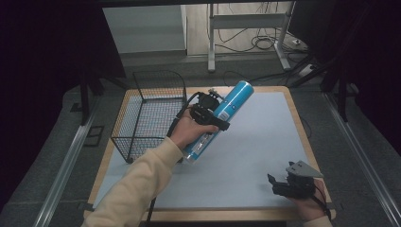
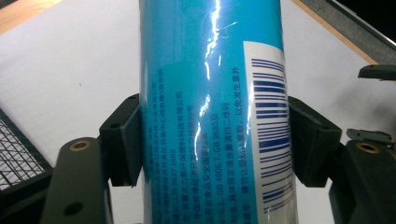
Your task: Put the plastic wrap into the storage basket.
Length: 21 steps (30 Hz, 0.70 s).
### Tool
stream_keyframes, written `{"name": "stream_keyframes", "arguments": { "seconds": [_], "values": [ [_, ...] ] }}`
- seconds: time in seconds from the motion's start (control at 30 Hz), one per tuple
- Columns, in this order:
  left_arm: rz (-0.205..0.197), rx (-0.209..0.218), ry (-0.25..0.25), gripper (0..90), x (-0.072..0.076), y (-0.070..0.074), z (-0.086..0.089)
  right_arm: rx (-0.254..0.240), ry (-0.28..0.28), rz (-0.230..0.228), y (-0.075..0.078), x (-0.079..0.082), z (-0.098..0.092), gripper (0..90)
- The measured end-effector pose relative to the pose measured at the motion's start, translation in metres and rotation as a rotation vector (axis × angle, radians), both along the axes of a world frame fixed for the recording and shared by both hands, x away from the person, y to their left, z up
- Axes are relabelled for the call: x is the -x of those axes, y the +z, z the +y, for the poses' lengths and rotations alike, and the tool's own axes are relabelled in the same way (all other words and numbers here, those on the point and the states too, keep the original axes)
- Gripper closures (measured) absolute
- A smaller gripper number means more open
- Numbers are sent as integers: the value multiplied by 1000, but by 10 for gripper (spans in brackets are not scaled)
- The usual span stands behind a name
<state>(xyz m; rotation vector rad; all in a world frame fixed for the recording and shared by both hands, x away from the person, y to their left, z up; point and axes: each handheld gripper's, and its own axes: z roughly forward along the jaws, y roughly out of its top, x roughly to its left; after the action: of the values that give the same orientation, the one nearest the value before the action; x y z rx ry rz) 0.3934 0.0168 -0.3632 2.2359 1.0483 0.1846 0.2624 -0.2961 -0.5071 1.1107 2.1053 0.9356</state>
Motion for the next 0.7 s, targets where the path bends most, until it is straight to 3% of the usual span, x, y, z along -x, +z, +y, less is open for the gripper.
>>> {"name": "stream_keyframes", "arguments": {
  "seconds": [0.37,0.7],
  "values": [
    [3,13,-4,316,-11,12,4,0,-8,2,-1,-1,-1,107],
    [-23,13,9,316,-17,23,5,1,-10,2,-1,-1,-1,108]
  ]
}}
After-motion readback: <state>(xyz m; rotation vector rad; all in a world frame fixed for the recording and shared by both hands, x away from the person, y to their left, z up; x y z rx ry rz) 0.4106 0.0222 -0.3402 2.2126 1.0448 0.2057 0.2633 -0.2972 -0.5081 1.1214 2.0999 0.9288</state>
